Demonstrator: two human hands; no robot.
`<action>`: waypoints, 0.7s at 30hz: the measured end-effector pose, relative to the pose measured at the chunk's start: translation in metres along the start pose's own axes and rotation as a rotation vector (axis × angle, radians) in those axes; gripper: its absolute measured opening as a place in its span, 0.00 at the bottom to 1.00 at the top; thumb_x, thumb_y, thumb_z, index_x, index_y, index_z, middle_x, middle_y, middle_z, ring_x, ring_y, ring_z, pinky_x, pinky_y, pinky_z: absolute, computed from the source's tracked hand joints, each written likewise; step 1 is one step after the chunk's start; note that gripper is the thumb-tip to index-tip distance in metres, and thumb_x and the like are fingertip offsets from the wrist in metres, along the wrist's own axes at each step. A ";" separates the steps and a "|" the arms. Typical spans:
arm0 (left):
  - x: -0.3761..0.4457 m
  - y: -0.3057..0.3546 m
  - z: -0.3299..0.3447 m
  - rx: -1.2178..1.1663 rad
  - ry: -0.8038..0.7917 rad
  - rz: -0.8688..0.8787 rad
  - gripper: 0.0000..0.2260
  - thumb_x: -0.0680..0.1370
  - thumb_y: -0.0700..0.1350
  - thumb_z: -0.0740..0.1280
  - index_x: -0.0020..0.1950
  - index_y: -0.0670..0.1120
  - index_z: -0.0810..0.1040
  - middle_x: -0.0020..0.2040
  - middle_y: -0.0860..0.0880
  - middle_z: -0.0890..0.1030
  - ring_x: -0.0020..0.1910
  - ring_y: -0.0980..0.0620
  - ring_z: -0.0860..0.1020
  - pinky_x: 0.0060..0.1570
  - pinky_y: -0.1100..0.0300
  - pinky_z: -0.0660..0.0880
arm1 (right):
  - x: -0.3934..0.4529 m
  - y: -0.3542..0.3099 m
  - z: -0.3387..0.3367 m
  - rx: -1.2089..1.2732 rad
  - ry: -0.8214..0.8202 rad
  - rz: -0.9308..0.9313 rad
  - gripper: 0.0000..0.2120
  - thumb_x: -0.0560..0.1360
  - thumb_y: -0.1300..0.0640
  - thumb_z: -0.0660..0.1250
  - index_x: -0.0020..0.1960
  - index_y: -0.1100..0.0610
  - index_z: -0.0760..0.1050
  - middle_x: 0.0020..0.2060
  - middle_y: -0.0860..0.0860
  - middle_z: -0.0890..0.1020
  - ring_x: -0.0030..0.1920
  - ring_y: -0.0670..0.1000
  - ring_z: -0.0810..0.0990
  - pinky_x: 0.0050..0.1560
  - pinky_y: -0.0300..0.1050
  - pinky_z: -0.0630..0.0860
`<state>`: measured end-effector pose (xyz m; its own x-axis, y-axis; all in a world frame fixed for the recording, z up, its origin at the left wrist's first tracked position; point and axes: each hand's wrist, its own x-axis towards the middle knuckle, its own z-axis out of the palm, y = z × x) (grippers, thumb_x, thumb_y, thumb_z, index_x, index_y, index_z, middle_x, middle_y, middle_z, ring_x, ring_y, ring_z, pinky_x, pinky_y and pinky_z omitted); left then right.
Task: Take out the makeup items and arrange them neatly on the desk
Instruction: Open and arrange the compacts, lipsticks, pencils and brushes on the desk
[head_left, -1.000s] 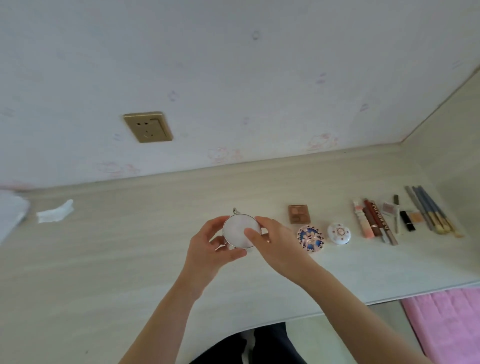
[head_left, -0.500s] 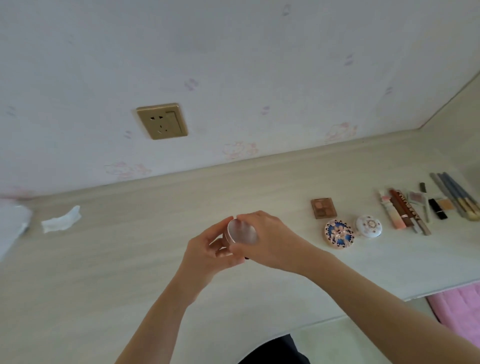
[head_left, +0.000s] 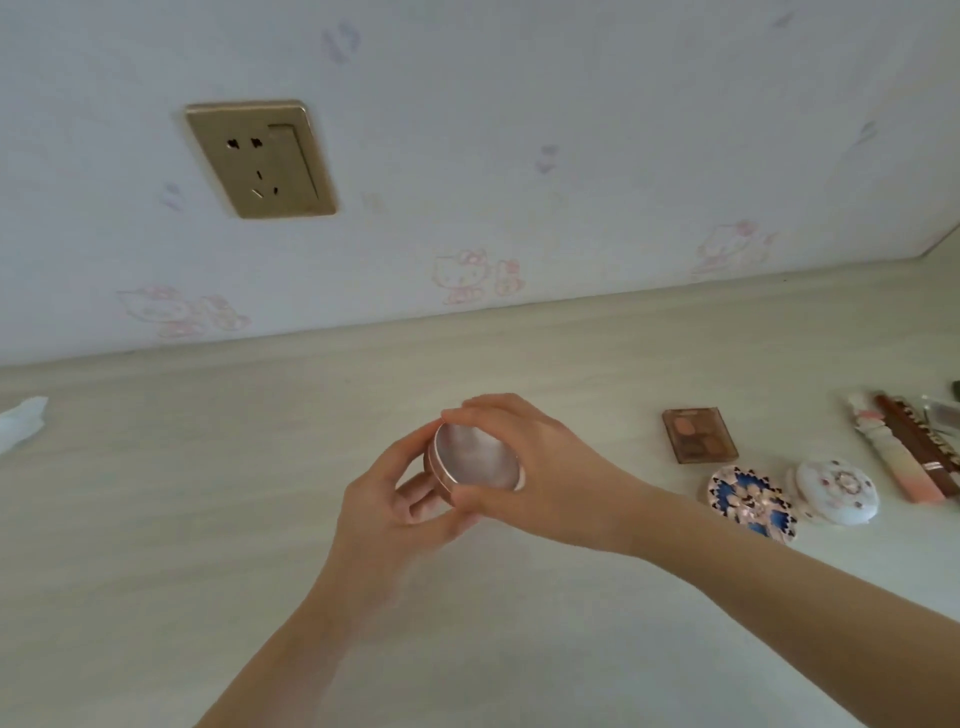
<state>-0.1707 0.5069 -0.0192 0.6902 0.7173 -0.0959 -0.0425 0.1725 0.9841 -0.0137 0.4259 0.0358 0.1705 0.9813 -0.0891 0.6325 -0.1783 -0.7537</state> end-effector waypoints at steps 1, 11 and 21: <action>0.004 -0.006 -0.001 0.010 0.000 0.019 0.32 0.62 0.34 0.80 0.62 0.50 0.77 0.58 0.52 0.82 0.57 0.51 0.81 0.49 0.63 0.78 | 0.004 0.007 0.002 -0.005 0.007 -0.019 0.32 0.70 0.47 0.72 0.71 0.42 0.65 0.66 0.41 0.67 0.65 0.39 0.67 0.65 0.33 0.65; 0.004 -0.029 -0.006 0.139 -0.071 0.181 0.31 0.63 0.41 0.80 0.64 0.45 0.75 0.59 0.48 0.81 0.56 0.49 0.81 0.52 0.61 0.78 | 0.003 0.044 0.011 0.046 -0.038 -0.130 0.29 0.68 0.45 0.74 0.67 0.40 0.69 0.58 0.32 0.74 0.57 0.30 0.73 0.51 0.25 0.73; -0.049 -0.030 0.004 0.152 -0.028 0.269 0.29 0.63 0.36 0.79 0.62 0.50 0.76 0.57 0.51 0.82 0.53 0.49 0.83 0.48 0.63 0.78 | -0.047 0.015 0.024 -0.171 -0.045 -0.245 0.31 0.71 0.51 0.71 0.72 0.40 0.64 0.67 0.38 0.70 0.67 0.38 0.67 0.68 0.42 0.67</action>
<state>-0.2003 0.4640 -0.0431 0.6883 0.7044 0.1734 -0.1193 -0.1258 0.9849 -0.0302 0.3785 0.0132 -0.0346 0.9981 0.0501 0.7695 0.0586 -0.6360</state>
